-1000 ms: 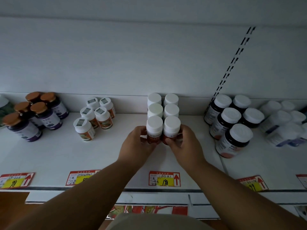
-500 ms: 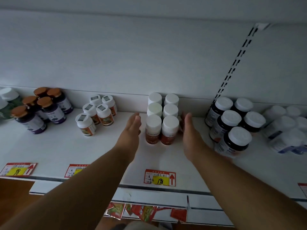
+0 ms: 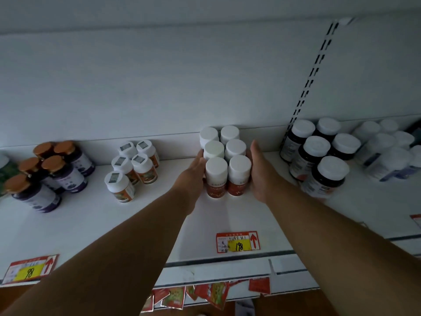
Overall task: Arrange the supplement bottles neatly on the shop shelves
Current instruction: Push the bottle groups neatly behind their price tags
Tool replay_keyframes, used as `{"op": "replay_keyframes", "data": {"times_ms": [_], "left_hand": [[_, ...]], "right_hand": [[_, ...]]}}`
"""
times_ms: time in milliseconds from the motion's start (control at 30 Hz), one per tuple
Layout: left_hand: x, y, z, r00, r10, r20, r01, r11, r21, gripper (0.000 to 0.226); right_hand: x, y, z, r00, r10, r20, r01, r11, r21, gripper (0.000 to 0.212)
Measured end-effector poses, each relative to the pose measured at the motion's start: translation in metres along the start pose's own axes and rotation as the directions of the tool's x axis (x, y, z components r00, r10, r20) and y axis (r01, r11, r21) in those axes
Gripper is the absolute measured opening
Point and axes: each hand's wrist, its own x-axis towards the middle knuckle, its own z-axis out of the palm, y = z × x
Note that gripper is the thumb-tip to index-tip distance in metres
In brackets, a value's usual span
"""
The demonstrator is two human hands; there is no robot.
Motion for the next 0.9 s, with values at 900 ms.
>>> {"op": "replay_keyframes", "data": {"times_ms": [900], "left_hand": [[-0.124,-0.041,0.025,0.958,0.154,0.244,-0.206,0.957,0.205,0.035]], "right_hand": [[-0.166,0.064,-0.036,0.829,-0.427,-0.361,0.26,0.866,-0.427,0.045]]}}
